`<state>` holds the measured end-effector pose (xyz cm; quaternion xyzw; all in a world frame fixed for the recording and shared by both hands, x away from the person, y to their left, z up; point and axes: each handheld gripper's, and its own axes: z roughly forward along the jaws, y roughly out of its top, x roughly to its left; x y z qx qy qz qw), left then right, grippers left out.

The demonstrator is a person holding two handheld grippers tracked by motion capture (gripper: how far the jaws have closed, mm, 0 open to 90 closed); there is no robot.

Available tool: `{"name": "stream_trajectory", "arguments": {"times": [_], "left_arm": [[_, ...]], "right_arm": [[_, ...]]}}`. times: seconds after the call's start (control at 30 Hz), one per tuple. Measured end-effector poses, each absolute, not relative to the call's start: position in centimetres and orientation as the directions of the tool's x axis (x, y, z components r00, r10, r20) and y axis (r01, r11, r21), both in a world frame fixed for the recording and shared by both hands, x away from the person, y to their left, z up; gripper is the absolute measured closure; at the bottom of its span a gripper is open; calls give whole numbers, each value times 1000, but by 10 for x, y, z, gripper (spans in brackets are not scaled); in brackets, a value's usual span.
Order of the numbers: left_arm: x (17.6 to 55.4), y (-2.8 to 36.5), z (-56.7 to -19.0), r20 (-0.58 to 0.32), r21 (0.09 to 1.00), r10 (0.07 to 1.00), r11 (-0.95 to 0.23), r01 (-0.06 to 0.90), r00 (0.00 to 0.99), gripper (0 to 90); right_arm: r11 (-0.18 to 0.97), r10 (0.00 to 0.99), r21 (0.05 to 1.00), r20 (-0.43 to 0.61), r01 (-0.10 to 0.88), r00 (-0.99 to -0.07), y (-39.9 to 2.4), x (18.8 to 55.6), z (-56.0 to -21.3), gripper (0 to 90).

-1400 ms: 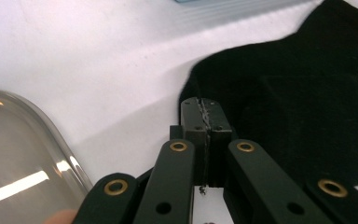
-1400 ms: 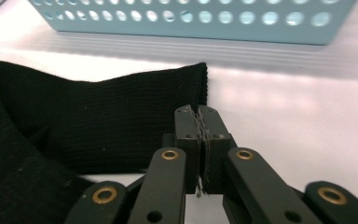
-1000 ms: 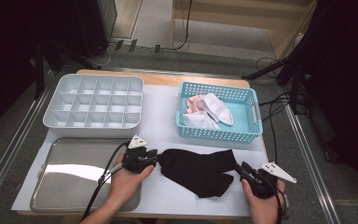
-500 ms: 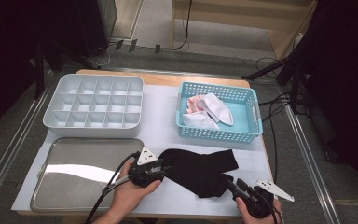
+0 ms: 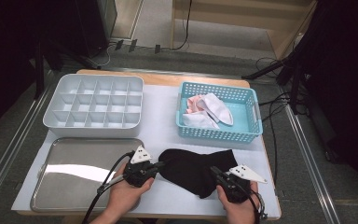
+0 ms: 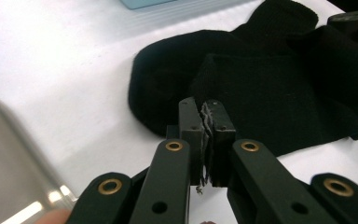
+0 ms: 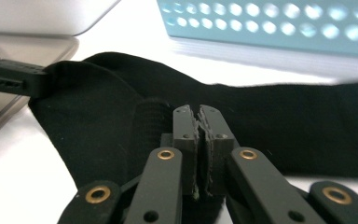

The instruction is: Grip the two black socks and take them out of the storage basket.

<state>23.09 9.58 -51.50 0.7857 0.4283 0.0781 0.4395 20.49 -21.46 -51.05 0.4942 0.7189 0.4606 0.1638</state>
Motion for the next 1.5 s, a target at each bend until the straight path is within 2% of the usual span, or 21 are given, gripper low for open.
{"name": "stream_trajectory", "arguments": {"times": [0.1,0.37,0.47,0.6,0.67,0.8,0.9,0.97,1.1,1.17,1.27,1.37,1.5], "left_arm": [[232,101,-518,-262,752,744,-242,613,615,885],[234,105,-519,-282,755,743,-217,618,606,787],[234,102,-520,-277,755,743,-224,617,610,773],[234,100,-522,-265,753,743,-239,614,615,785],[234,100,-522,-264,753,745,-238,613,613,785],[235,101,-522,-268,752,744,-236,615,613,783],[235,101,-523,-266,755,744,-235,613,613,763],[235,100,-523,-269,756,740,-235,611,617,742],[236,97,-524,-267,748,738,-247,616,620,753],[237,97,-526,-270,740,734,-256,622,623,785],[237,97,-526,-272,727,725,-276,629,633,864],[237,99,-524,-272,724,719,-285,628,640,884],[237,101,-522,-275,720,714,-291,630,644,886]], "right_arm": [[89,856,821,227,564,-465,-217,204,-512,784],[-72,851,779,374,623,-369,-249,186,-525,672],[-27,847,777,352,629,-399,-236,186,-528,569],[103,840,781,263,616,-475,-211,186,-531,498],[144,840,796,216,588,-498,-206,183,-528,476],[59,846,833,251,550,-470,-221,175,-518,463],[9,867,808,287,589,-407,-237,173,-522,458],[10,853,788,314,616,-416,-240,175,-528,458],[41,806,772,350,634,-478,-226,175,-530,514],[97,786,761,336,641,-519,-218,174,-531,634],[129,794,756,309,641,-524,-216,173,-529,807],[94,807,765,317,637,-499,-227,173,-523,851],[19,840,782,326,623,-435,-246,173,-518,854]]}}
